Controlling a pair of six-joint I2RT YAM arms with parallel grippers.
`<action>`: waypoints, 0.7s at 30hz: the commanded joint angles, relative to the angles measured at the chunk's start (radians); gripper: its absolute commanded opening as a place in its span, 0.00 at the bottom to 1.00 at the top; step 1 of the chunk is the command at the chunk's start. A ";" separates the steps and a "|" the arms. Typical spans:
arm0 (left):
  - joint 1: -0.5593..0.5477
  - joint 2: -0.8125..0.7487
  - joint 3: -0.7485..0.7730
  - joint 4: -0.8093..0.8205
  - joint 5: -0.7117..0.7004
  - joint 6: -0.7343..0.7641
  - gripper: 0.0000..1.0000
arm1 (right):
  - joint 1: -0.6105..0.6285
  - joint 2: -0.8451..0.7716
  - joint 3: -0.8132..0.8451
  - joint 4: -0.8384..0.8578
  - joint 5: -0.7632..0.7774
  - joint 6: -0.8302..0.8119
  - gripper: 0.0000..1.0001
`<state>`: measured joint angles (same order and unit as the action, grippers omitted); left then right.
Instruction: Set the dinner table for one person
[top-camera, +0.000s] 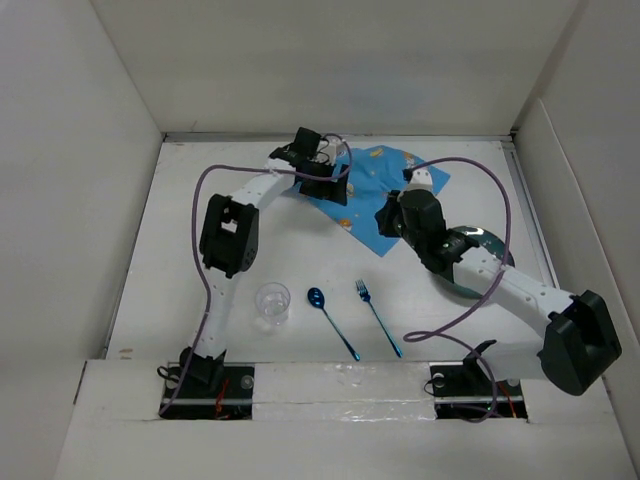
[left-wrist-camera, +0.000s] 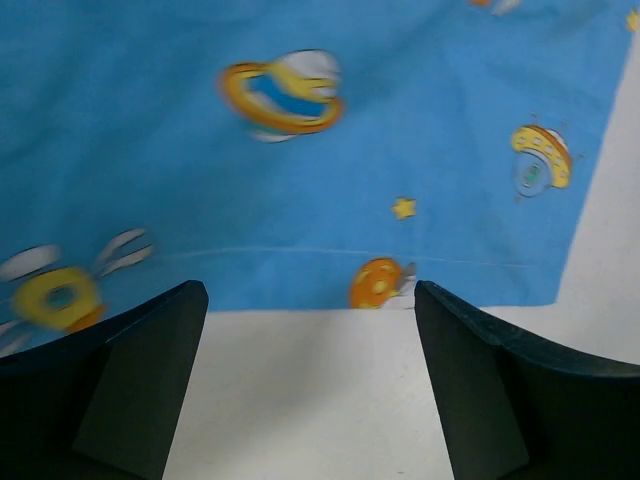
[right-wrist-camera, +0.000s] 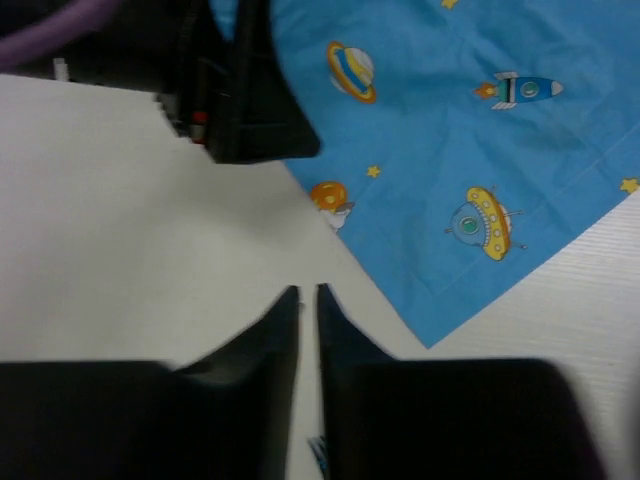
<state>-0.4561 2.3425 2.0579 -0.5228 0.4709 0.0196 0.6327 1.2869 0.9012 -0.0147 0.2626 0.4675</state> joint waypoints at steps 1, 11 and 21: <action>0.071 -0.268 -0.072 0.216 -0.069 -0.171 0.82 | -0.051 0.009 -0.030 0.088 0.024 0.040 0.05; 0.177 -0.500 -0.637 0.637 -0.509 -0.536 0.82 | -0.106 0.181 -0.059 0.088 0.024 0.100 0.60; 0.362 -0.286 -0.573 0.679 -0.294 -0.682 0.85 | -0.126 0.414 0.036 -0.025 0.052 0.129 0.68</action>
<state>-0.0681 2.0396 1.4242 0.1513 0.1452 -0.6270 0.5102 1.6848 0.8753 -0.0273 0.2794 0.5720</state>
